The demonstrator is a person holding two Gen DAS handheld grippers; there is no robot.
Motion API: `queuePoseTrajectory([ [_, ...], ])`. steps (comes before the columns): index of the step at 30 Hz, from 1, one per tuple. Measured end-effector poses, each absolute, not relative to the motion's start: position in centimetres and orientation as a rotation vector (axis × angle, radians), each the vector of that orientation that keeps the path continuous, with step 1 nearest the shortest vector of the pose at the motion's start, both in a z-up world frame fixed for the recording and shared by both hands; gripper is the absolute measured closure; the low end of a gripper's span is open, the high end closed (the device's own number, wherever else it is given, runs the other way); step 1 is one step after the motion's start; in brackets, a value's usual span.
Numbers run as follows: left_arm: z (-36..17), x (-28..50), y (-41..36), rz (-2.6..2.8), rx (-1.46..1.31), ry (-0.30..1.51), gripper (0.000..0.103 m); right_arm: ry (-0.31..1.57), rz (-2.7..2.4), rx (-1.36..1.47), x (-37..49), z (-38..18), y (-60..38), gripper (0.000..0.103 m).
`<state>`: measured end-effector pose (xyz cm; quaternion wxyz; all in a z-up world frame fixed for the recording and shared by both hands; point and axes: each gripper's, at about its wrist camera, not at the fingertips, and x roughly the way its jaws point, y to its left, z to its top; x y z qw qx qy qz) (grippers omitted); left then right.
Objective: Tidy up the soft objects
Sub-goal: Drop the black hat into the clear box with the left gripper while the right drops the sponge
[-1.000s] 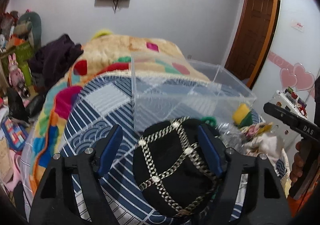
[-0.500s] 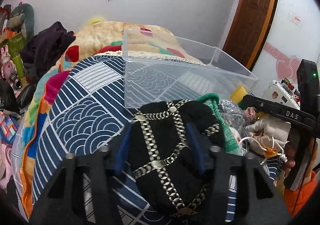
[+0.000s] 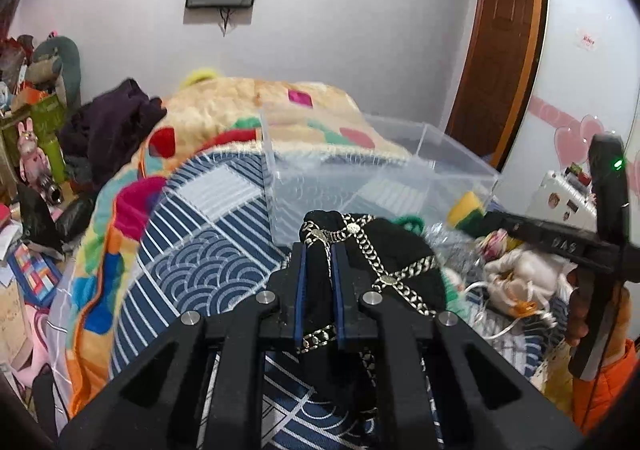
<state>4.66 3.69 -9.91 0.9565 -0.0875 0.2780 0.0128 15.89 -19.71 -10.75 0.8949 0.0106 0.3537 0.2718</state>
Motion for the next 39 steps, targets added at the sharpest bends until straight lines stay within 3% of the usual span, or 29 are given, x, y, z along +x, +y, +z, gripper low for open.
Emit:
queuePoseTrajectory([
  [1,-9.5,4.4,3.7,0.025,-0.179,0.551,0.092,0.734,0.557,0.017,16.0,-10.7,-19.7,0.079],
  [3,-8.6,3.7,3.8,0.025,-0.181,0.519,0.092,0.734,0.53,0.024,16.2,-10.6,-19.7,0.048],
  [4,-8.1,3.4,3.8,0.023,-0.182,0.506,0.092,0.732,0.519,0.033,16.3,-10.6,-19.8,0.023],
  [5,-7.8,3.2,3.8,0.021,-0.183,0.493,0.092,0.726,0.51,0.042,16.4,-10.5,-19.9,0.013],
  [15,-4.8,2.3,3.9,0.025,-0.169,0.402,0.093,0.847,0.552,0.134,19.5,-12.5,-19.0,0.014],
  [17,-4.2,2.3,4.0,0.026,-0.169,0.386,0.093,0.845,0.556,0.136,19.3,-12.6,-19.1,0.036],
  [20,-3.6,2.5,4.2,0.032,-0.168,0.367,0.093,0.829,0.574,0.128,18.7,-12.3,-19.0,0.044],
  [39,0.4,9.6,4.8,0.031,-0.145,0.297,0.093,0.532,0.545,-0.01,16.0,-4.2,-17.5,0.046],
])
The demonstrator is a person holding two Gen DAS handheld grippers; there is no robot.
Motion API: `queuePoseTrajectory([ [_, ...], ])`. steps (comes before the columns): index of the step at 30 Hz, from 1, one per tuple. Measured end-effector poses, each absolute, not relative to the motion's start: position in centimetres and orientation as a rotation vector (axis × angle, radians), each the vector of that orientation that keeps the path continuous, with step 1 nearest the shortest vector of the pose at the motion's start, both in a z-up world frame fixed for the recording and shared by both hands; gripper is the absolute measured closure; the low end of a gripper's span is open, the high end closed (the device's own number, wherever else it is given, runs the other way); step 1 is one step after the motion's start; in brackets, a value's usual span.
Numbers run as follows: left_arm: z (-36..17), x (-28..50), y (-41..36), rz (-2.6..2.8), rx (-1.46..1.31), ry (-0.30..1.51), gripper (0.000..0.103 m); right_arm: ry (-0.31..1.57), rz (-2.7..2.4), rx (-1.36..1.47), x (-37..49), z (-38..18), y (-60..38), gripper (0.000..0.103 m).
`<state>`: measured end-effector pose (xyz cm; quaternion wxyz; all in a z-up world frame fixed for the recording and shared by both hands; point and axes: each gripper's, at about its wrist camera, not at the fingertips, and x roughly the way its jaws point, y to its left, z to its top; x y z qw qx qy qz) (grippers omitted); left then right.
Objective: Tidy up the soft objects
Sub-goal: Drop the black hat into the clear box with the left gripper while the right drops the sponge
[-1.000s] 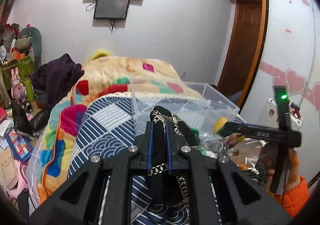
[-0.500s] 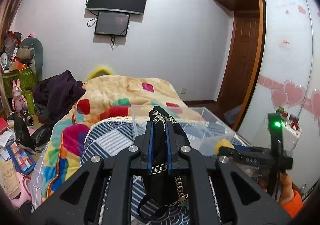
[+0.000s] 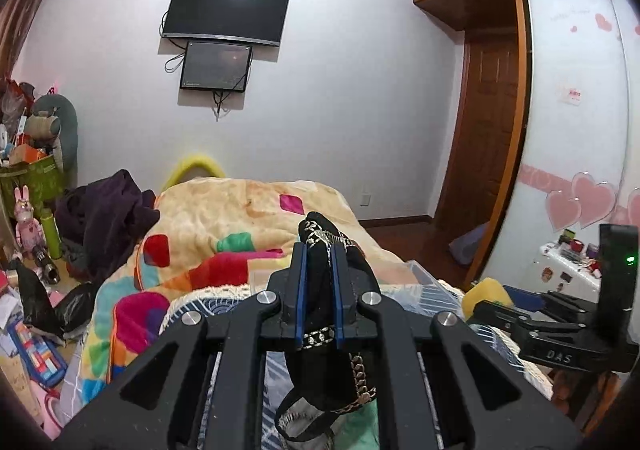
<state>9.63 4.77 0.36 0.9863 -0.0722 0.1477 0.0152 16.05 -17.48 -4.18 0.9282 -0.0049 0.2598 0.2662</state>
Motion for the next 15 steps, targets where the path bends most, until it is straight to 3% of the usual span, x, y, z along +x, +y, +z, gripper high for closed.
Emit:
queuePoseTrajectory([
  [15,-3.1,18.6,4.6,0.066,-0.118,0.456,0.093,0.644,0.53,-0.156,21.5,-5.8,-13.0,0.046],
])
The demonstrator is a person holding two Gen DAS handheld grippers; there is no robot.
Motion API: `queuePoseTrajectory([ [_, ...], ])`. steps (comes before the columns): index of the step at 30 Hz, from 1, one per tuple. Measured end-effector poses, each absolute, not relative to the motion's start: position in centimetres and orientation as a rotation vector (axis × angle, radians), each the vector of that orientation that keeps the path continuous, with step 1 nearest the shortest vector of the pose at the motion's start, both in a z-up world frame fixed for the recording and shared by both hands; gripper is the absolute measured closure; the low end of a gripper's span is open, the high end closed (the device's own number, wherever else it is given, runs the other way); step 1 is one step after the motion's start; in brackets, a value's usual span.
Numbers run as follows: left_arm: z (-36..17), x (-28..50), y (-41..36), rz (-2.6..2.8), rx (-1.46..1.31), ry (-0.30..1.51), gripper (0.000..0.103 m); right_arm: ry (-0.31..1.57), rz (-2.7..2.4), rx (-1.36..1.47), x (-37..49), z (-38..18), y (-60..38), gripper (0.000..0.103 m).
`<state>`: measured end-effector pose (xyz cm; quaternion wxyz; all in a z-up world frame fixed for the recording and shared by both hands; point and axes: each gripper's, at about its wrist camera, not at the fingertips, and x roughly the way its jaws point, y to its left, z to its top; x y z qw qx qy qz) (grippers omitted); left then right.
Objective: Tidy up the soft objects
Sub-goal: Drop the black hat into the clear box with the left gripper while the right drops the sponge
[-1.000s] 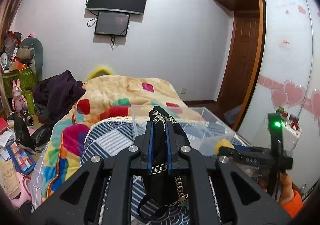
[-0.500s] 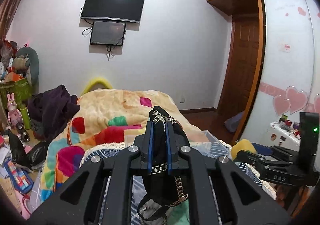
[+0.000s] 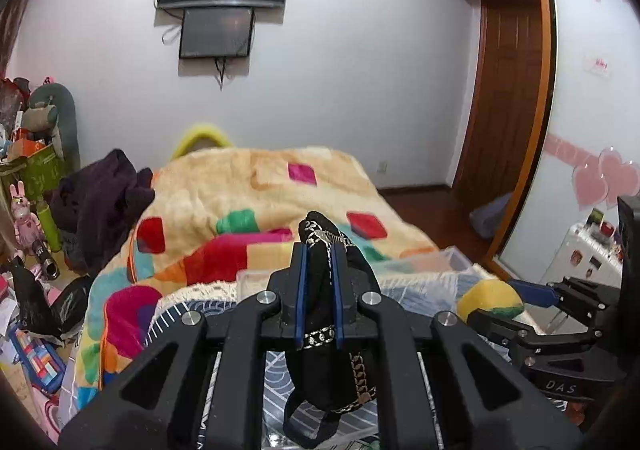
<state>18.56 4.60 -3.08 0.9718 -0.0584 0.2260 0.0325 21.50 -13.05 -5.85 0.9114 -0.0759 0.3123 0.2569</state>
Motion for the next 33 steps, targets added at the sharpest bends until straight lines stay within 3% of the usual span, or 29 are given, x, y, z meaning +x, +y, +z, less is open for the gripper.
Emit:
queuePoseTrajectory([
  [9,-7.2,20.2,3.0,0.021,-0.066,0.632,0.093,0.778,0.574,-0.216,22.8,-8.1,-12.4,0.046],
  [17,-7.5,19.0,2.0,-0.002,-0.047,0.656,0.092,0.8,0.605,-0.246,21.9,-8.3,-12.7,0.041],
  [19,-7.1,18.5,2.1,-0.015,-0.054,0.655,0.082,0.794,0.607,-0.247,21.6,-8.1,-12.8,0.04],
  [23,-5.8,16.8,2.3,-0.031,-0.065,0.627,0.061,0.759,0.607,-0.231,21.1,-7.4,-13.2,0.025],
  [28,-4.1,14.4,2.5,-0.022,-0.074,0.569,0.039,0.682,0.596,-0.207,19.6,-5.5,-14.2,0.021],
  [33,-3.1,11.4,2.2,-0.005,-0.04,0.519,0.024,0.598,0.588,-0.174,17.5,-3.7,-15.7,0.018],
])
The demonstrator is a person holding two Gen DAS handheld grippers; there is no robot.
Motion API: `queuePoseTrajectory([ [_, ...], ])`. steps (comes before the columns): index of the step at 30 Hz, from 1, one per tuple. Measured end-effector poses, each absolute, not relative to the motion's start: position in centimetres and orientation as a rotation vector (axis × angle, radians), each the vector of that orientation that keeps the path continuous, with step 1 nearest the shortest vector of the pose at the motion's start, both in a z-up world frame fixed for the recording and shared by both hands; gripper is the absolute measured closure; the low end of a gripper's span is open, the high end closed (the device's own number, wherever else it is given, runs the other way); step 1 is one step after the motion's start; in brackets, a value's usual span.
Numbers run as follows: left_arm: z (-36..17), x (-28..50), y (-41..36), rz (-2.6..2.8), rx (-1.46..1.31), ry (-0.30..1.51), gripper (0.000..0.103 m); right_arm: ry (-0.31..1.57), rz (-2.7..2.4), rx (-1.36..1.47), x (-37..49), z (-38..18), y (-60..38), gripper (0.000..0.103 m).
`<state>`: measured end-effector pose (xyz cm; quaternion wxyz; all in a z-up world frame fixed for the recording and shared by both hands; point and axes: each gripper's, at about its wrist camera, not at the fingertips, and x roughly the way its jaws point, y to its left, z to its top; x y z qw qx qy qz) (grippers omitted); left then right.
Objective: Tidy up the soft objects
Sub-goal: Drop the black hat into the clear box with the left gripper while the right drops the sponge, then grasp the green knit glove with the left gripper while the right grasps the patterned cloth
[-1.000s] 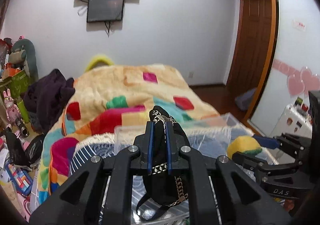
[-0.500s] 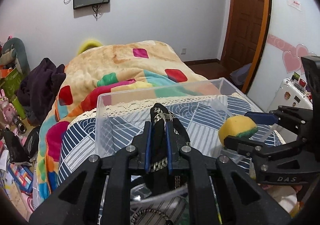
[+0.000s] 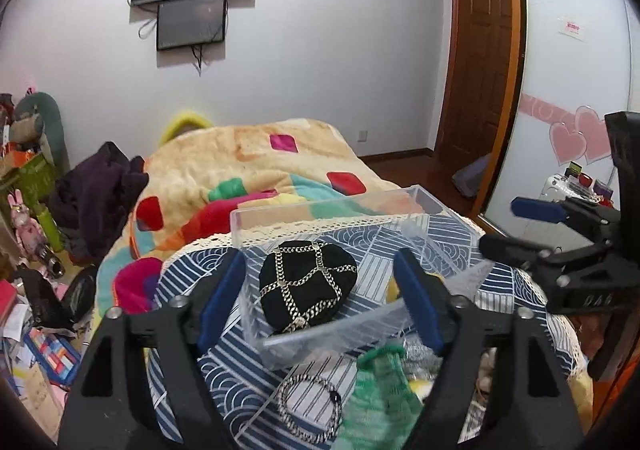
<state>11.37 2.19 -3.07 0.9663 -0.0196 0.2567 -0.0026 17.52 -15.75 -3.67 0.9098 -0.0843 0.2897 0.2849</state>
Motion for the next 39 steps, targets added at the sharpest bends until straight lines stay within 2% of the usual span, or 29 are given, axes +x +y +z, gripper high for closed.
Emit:
queuePoseTrajectory([
  [3,-3.3,9.7,2.1,-0.007,-0.045,0.517,0.014,0.564,0.579,-0.149,16.2,-3.4,-16.8,0.013],
  [12,-6.7,7.6,0.1,-0.08,-0.06,0.599,0.014,0.585,0.537,-0.134,14.3,-6.1,-18.6,0.011],
  [16,-8.7,7.9,-1.2,-0.103,-0.045,0.656,0.033,0.655,0.536,-0.135,14.7,-8.3,-19.0,0.012],
  [18,-9.5,8.3,-1.4,-0.125,-0.066,0.687,0.04,0.687,0.54,-0.133,14.8,-9.2,-19.2,0.017],
  [20,-10.2,8.6,-1.5,-0.131,-0.079,0.713,0.046,0.728,0.557,-0.124,14.9,-10.2,-19.4,0.029],
  [22,-10.8,8.9,-1.4,-0.141,-0.095,0.734,0.055,0.755,0.571,-0.123,14.9,-11.1,-19.6,0.035],
  [24,-11.4,9.1,-1.3,-0.165,-0.119,0.753,0.06,0.771,0.584,-0.119,14.6,-11.8,-19.8,0.042],
  [26,-11.6,9.0,-1.2,-0.192,-0.132,0.751,0.065,0.782,0.601,-0.118,14.2,-12.2,-19.8,0.059],
  [27,-11.6,9.0,-1.3,-0.195,-0.132,0.749,0.068,0.782,0.605,-0.117,14.0,-12.2,-19.9,0.062],
  [29,-11.5,8.8,-1.4,-0.213,-0.136,0.747,0.079,0.779,0.611,-0.111,13.8,-12.2,-20.0,0.077],
  [30,-11.4,8.7,-1.4,-0.22,-0.138,0.748,0.087,0.781,0.619,-0.099,13.7,-12.1,-20.2,0.081],
  [31,-11.3,8.5,-1.6,-0.22,-0.13,0.748,0.09,0.776,0.617,-0.092,13.6,-12.0,-20.3,0.085],
  [34,-11.1,8.0,-1.8,-0.216,-0.108,0.734,0.094,0.738,0.601,-0.089,13.2,-11.3,-20.6,0.089],
  [39,-10.1,7.3,-1.4,-0.207,-0.125,0.704,0.096,0.678,0.603,-0.072,12.6,-9.7,-21.0,0.09],
])
